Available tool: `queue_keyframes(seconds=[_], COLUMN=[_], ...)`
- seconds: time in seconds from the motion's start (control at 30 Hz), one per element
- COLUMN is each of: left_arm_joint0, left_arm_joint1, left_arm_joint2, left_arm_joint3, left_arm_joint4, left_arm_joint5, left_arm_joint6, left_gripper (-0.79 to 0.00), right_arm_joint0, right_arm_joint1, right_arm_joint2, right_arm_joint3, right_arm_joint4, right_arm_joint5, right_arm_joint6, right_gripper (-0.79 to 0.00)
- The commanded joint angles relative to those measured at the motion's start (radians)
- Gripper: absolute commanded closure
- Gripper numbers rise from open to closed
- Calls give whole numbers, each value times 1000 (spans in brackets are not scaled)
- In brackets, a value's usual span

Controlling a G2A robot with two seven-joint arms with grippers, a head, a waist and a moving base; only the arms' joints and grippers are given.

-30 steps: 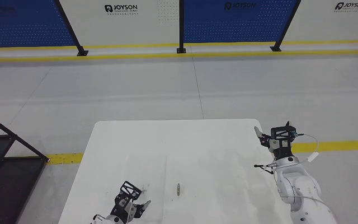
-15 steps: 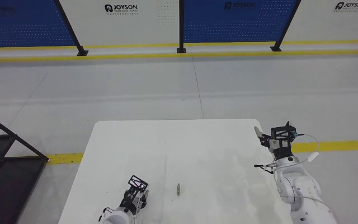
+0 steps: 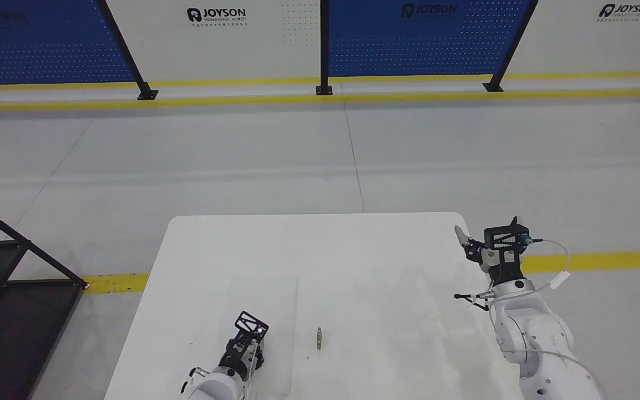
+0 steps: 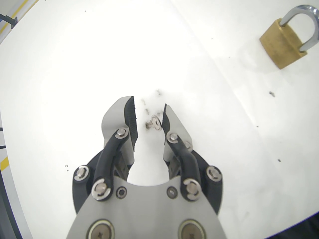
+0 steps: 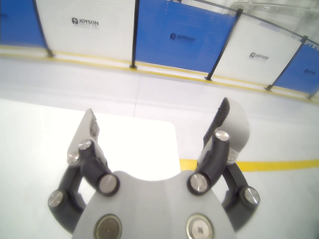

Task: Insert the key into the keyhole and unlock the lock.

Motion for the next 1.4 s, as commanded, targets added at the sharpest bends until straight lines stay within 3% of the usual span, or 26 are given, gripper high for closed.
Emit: queue_keyframes(seconds=[0.0,0.17,0.37,0.53,0.9,1.07,1.2,1.37], left_arm_joint0=[-3,-8,-10,-4,51,127,181,178], left_arm_joint1=[0,-1,-1,0,6,15,28,38], left_arm_joint2=[2,7,4,-2,-57,-139,-237,-311], left_arm_joint3=[4,12,9,3,-71,-154,-167,-121], left_arm_joint4=[1,2,2,0,-55,-161,-267,-386], left_arm_joint5=[-1,-5,-1,0,-5,-70,-237,-453], left_arm_joint6=[-4,-10,-9,-5,56,226,445,671], left_gripper=[-225,-212,-142,0,0,0,0,0], right_arm_joint0=[0,0,0,0,0,0,1,-27], right_arm_joint1=[0,0,0,0,0,0,1,-4], right_arm_joint2=[0,0,0,0,0,0,8,-51], right_arm_joint3=[0,0,0,0,0,0,3,-9], right_arm_joint4=[0,0,0,0,0,0,-16,-140], right_arm_joint5=[0,0,0,0,0,0,9,60], right_arm_joint6=[0,0,0,0,0,0,7,69], right_gripper=[-785,-785,-785,-785,-785,-785,-785,-785])
